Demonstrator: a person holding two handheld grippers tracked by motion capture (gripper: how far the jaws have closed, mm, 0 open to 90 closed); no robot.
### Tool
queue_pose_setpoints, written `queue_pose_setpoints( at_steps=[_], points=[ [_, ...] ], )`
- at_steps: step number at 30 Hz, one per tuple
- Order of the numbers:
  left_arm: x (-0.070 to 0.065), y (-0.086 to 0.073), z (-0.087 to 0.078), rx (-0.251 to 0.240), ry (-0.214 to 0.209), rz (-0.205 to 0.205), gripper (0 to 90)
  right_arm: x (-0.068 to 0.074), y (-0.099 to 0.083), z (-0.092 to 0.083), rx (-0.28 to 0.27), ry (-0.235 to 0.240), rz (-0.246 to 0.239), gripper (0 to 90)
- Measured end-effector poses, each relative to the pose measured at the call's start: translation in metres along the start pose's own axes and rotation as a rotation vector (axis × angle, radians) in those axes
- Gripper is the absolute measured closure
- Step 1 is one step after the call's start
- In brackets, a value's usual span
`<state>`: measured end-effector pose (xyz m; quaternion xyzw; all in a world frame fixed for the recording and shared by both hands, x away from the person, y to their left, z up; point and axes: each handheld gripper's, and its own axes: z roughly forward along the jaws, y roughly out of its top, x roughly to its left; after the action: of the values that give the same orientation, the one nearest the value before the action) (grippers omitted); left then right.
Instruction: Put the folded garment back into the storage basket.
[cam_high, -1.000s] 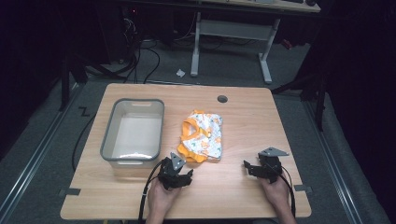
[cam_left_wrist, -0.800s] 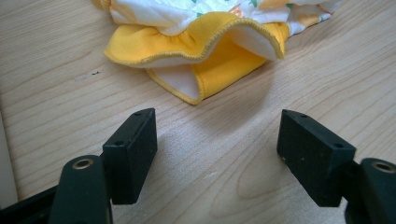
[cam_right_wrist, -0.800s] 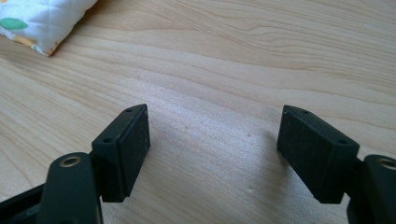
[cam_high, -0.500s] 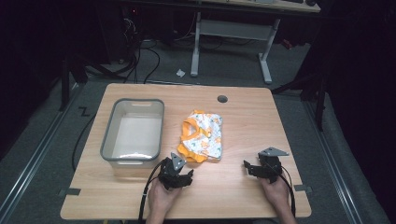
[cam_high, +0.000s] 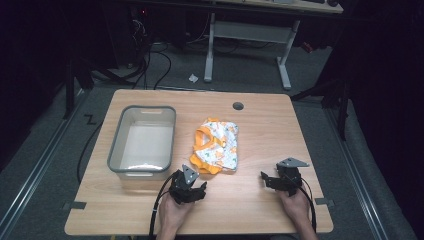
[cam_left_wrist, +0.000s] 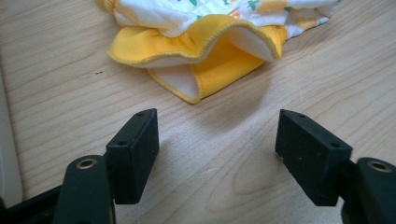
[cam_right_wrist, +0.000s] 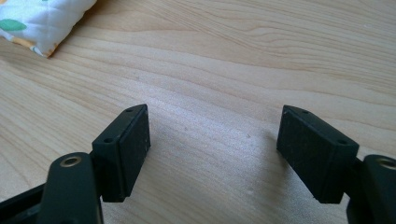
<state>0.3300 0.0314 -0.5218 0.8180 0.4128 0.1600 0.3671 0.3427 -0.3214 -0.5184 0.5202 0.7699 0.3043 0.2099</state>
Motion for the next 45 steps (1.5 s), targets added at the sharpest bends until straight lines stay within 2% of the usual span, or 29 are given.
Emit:
queue_pose_setpoints(
  at_steps=[2, 4, 8, 12, 14, 18, 22, 25, 29, 32, 34, 37, 45],
  points=[
    [-0.001, 0.001, -0.002, 0.000, 0.014, 0.011, 30.7, 0.000, 0.000, 0.000, 0.000, 0.000, 0.000, 25.9],
    [-0.001, 0.002, -0.004, -0.009, 0.009, 0.003, 30.7, 0.000, 0.000, 0.000, 0.000, 0.000, 0.000, 25.9],
    [-0.001, 0.005, -0.008, -0.044, -0.056, -0.046, 31.0, 0.000, 0.000, 0.000, 0.000, 0.000, 0.000, 25.9],
    [-0.006, 0.009, -0.009, -0.046, -0.085, -0.033, 31.4, 0.000, 0.000, 0.000, 0.000, 0.000, 0.000, 25.9],
    [-0.008, 0.012, -0.010, -0.049, -0.079, -0.020, 31.4, 0.000, 0.000, 0.000, 0.000, 0.000, 0.000, 25.9],
    [-0.010, 0.017, -0.012, -0.059, -0.080, -0.022, 31.3, 0.000, 0.000, 0.000, 0.000, 0.000, 0.000, 25.9],
    [-0.012, 0.022, -0.013, -0.048, -0.090, -0.012, 30.5, 0.000, 0.000, 0.000, 0.000, 0.000, 0.001, 25.9],
    [-0.012, 0.026, -0.014, -0.054, -0.085, -0.014, 29.0, 0.000, 0.000, 0.000, 0.000, 0.000, 0.000, 25.9],
    [-0.010, 0.032, -0.013, -0.047, -0.104, -0.023, 28.3, 0.000, 0.000, 0.000, 0.000, 0.000, 0.000, 25.9],
    [-0.011, 0.036, -0.013, -0.058, -0.101, -0.007, 28.6, 0.000, 0.000, 0.000, 0.000, 0.000, 0.000, 25.9],
    [-0.013, 0.040, -0.014, -0.089, -0.102, 0.017, 30.4, 0.000, 0.000, 0.000, 0.000, 0.000, 0.000, 25.9],
    [-0.014, 0.044, -0.014, -0.097, -0.099, 0.031, 30.6, 0.000, 0.000, 0.000, 0.000, 0.000, -0.002, 25.9],
    [-0.015, 0.056, -0.013, -0.078, -0.080, 0.057, 30.9, 0.000, 0.000, 0.000, 0.000, 0.000, -0.001, 25.9]
  ],
)
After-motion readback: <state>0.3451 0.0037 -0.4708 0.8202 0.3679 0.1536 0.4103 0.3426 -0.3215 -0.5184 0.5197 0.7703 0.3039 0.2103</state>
